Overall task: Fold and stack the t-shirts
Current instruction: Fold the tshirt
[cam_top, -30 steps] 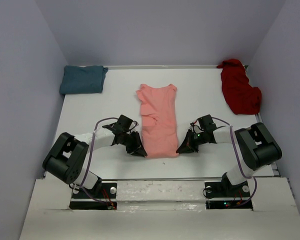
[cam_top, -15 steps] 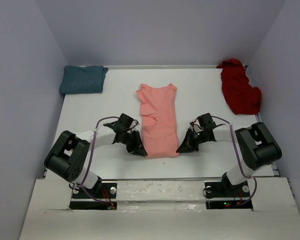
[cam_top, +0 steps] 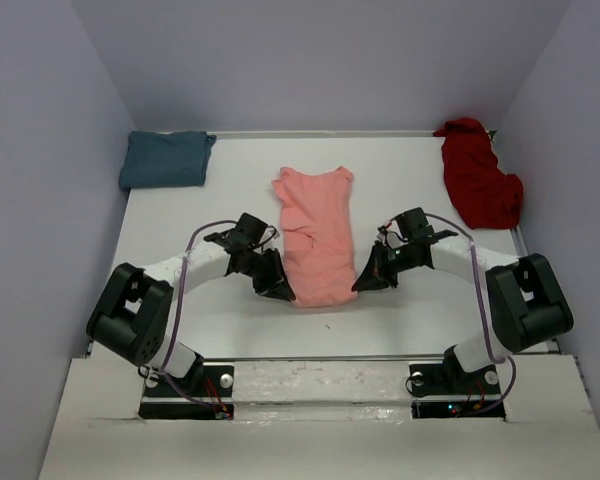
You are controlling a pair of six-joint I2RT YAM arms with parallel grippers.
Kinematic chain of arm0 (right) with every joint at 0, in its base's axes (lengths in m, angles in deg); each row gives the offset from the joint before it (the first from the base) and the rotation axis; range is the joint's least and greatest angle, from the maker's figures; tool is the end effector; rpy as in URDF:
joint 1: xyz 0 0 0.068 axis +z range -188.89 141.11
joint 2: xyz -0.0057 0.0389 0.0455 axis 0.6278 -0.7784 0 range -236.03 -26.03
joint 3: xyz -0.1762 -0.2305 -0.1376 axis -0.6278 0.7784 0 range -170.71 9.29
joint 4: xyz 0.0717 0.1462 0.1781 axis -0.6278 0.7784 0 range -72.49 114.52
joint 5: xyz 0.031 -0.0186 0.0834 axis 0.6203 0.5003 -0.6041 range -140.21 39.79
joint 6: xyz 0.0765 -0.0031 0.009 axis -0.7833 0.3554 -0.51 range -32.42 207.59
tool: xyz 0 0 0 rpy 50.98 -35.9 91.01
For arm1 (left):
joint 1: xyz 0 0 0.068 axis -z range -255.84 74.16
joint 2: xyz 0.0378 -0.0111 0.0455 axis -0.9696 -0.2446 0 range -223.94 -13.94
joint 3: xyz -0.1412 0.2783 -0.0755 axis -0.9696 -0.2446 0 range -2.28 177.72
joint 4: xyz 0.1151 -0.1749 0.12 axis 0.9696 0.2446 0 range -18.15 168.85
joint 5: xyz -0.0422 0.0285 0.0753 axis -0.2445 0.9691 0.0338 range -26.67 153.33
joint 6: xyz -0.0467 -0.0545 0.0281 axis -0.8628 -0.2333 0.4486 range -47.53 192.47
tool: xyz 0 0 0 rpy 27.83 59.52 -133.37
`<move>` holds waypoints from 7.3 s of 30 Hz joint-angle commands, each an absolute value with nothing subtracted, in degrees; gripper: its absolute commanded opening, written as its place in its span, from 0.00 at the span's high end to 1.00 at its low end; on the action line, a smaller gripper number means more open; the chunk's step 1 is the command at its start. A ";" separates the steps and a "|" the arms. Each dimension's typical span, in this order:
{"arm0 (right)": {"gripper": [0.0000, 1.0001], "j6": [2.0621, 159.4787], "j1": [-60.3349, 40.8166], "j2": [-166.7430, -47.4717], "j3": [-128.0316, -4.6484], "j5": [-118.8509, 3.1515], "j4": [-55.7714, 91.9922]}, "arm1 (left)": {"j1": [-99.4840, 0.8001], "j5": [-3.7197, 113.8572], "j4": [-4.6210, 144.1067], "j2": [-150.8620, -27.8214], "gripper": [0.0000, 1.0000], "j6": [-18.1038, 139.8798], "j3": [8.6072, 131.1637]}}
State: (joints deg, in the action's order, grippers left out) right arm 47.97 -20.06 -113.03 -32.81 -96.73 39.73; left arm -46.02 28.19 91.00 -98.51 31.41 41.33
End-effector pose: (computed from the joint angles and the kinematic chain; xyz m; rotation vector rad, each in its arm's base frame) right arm 0.2218 0.1258 0.2017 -0.2634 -2.7743 -1.3159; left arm 0.2086 -0.1631 0.2139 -0.0391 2.8477 -1.1710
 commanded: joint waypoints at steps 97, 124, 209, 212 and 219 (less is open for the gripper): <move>1.00 57.97 -30.01 -165.67 -122.63 -88.09 56.98 | -65.12 30.99 91.27 -151.91 0.99 35.91 127.61; 1.00 56.82 -28.34 -176.14 -121.05 -83.70 58.65 | -61.78 30.09 101.00 -162.03 0.98 40.47 125.86; 1.00 69.57 -19.46 -124.64 -79.03 -78.95 79.92 | -52.99 35.91 121.86 -117.56 1.00 48.21 96.68; 1.00 69.74 -19.46 -124.55 -80.09 -78.16 80.53 | -53.60 35.47 121.16 -117.47 1.00 47.42 97.12; 1.00 69.39 -19.99 -124.11 -82.37 -77.46 81.06 | -53.61 34.94 121.07 -118.70 1.00 47.50 98.44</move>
